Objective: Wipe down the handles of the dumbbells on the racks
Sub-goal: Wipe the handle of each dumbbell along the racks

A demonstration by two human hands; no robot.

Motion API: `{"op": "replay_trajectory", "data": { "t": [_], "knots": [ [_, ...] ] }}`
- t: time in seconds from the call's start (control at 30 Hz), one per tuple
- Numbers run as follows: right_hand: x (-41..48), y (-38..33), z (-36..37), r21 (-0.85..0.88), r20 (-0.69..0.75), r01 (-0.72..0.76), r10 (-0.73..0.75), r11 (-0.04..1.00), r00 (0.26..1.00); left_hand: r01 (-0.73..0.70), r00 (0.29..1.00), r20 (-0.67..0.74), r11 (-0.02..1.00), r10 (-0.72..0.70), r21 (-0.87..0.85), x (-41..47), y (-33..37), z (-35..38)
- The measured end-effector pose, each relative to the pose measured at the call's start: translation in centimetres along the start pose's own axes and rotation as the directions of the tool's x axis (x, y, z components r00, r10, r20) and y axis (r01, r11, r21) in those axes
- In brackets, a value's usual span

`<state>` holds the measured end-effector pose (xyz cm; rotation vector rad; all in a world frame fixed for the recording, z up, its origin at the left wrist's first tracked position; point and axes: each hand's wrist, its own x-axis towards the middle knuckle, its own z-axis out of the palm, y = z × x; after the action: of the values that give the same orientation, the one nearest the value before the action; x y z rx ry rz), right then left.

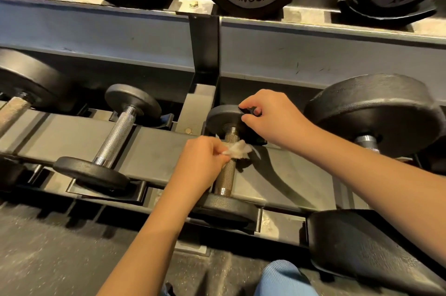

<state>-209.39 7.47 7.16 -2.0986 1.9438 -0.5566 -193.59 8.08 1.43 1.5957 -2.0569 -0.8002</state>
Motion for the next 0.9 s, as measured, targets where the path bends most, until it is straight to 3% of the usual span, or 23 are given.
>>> {"op": "replay_trajectory", "data": {
  "t": [0.3, 0.63, 0.8, 0.9],
  "knots": [
    [0.1, -0.2, -0.3, 0.071, 0.003, -0.022, 0.022, 0.997, 1.0, 0.001, 0.987, -0.163, 0.998, -0.011, -0.062, 2.8, 0.9, 0.6],
    [0.4, 0.4, -0.7, 0.078, 0.042, -0.039, 0.036, 0.996, 0.998, 0.102, 0.989, 0.105, 0.993, -0.108, 0.057, 0.1, -0.2, -0.5],
    [0.2, 0.2, -0.6, 0.075, 0.03, -0.063, 0.061, 0.995, 0.998, 0.083, 0.996, -0.026, 0.991, -0.087, -0.107, 1.6, 0.9, -0.3],
    [0.1, 0.2, -0.6, 0.082, 0.026, -0.08, 0.078, 0.993, 0.997, 0.083, 0.996, -0.035, 0.991, -0.087, -0.109, 2.5, 1.1, -0.2]
  ]
}}
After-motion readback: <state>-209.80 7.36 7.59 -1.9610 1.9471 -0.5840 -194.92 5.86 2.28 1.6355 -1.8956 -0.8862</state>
